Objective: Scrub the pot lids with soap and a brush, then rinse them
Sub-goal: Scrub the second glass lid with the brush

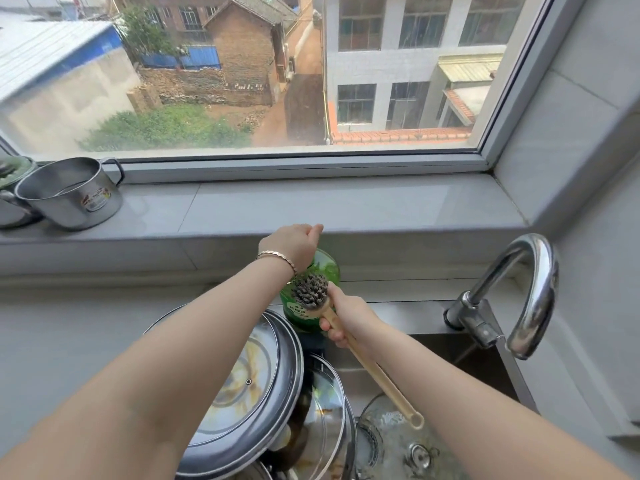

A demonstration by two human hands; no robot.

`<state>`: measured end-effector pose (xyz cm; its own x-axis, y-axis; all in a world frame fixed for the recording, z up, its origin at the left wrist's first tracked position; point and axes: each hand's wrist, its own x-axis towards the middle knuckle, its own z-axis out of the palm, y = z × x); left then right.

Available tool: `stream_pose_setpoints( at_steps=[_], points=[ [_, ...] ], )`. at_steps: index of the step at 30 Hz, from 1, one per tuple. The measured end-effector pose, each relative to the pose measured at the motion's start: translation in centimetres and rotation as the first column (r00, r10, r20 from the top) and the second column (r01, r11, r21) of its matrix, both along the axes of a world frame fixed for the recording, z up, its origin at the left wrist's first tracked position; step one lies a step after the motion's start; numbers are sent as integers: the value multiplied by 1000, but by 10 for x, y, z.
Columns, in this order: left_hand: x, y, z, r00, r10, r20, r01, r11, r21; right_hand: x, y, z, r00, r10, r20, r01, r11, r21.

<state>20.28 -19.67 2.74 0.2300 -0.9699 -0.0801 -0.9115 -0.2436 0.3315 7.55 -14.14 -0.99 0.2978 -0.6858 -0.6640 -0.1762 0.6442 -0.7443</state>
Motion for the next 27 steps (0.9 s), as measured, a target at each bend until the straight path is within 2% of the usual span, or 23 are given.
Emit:
stream_pose_setpoints(
  at_steps=[2, 4, 7, 9, 11, 12, 14, 16, 17, 19, 21, 23, 24, 27],
  points=[
    [-2, 10, 8, 993, 45, -111, -50, 998, -47, -5, 7, 1, 999, 26, -43, -27, 999, -25],
    [-7, 26, 15, 944, 123, -305, -171, 976, -134, -10, 16, 0, 991, 71, -115, -79, 995, -67],
    [-12, 68, 6, 756, 260, -600, -464, 860, -212, -21, 37, -1, 970, 149, -193, -174, 977, -121],
    [-8, 106, -17, 626, 376, -683, -612, 779, -133, -30, 52, -1, 954, 196, -228, -233, 962, -146],
    [-4, 147, -44, 507, 552, -662, -706, 707, 49, -38, 66, -2, 941, 223, -256, -268, 951, -156],
    [-3, 168, -55, 427, 656, -622, -749, 642, 162, -42, 73, -4, 938, 227, -261, -272, 950, -154],
    [0, 200, -74, 237, 820, -521, -813, 461, 356, -48, 83, -8, 938, 224, -265, -270, 951, -151],
    [6, 221, -84, 57, 887, -458, -851, 283, 443, -51, 92, -11, 937, 216, -274, -262, 954, -146],
    [12, 226, -87, -6, 897, -442, -865, 218, 453, -52, 95, -12, 936, 213, -279, -260, 955, -143],
    [26, 230, -91, -66, 907, -416, -888, 137, 440, -55, 102, -12, 935, 211, -286, -258, 956, -139],
    [41, 227, -97, -162, 856, -491, -877, 104, 470, -57, 108, -11, 931, 213, -297, -262, 955, -138],
    [56, 225, -106, -336, 686, -646, -814, 134, 566, -60, 112, -10, 928, 210, -307, -261, 956, -135],
    [61, 225, -109, -386, 641, -664, -800, 126, 586, -61, 113, -9, 927, 209, -312, -261, 956, -134],
    [75, 229, -127, -399, 618, -677, -793, 138, 594, -65, 115, -8, 928, 199, -315, -252, 958, -137]
  ],
)
